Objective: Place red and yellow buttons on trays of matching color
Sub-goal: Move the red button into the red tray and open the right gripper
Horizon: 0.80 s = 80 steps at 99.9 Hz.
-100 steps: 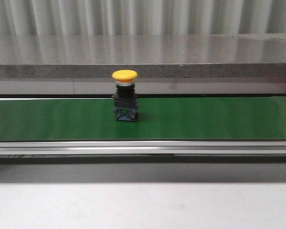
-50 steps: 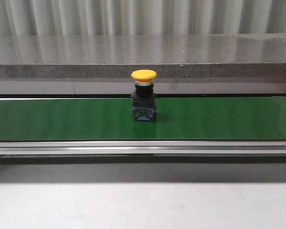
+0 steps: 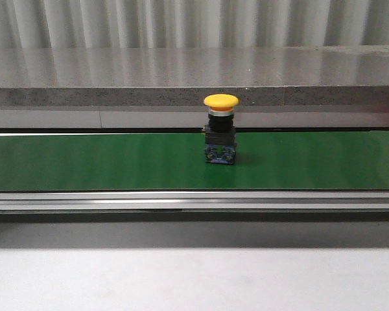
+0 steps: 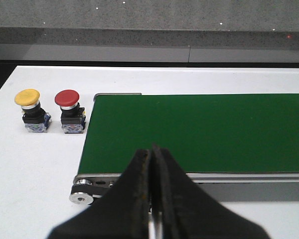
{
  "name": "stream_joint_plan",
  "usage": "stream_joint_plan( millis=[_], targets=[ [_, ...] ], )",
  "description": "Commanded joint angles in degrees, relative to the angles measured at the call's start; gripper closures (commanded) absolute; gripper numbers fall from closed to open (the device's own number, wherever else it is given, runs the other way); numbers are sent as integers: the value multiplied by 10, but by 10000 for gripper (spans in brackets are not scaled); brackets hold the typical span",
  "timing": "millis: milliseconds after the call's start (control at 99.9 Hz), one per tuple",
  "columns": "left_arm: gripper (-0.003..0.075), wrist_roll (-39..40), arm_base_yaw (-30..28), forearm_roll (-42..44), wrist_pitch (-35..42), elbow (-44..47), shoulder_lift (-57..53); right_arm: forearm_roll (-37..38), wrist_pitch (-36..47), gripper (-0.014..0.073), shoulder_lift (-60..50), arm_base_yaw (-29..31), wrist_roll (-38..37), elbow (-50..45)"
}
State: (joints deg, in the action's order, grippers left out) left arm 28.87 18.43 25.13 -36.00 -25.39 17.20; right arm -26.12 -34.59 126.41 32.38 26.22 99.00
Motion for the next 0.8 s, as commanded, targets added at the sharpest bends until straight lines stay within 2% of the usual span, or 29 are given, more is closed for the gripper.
stream_joint_plan(
  millis=[0,60,140,270,340,400,791],
  targets=[
    [740,1,5,7,37,-17,4,-14,24,501,-30,2,0,19],
    [740,1,5,7,37,-17,4,-14,22,475,-29,2,0,19],
    [740,1,5,7,37,-17,4,-14,22,382,-29,2,0,19],
    [740,1,5,7,37,-17,4,-14,11,118,-30,2,0,31],
    [740,1,5,7,37,-17,4,-14,-4,32,-32,2,0,42],
    [740,1,5,7,37,-17,4,-14,-22,6,-33,2,0,54],
    [740,1,5,7,37,-17,4,-14,-114,11,-101,2,0,98]
  ],
)
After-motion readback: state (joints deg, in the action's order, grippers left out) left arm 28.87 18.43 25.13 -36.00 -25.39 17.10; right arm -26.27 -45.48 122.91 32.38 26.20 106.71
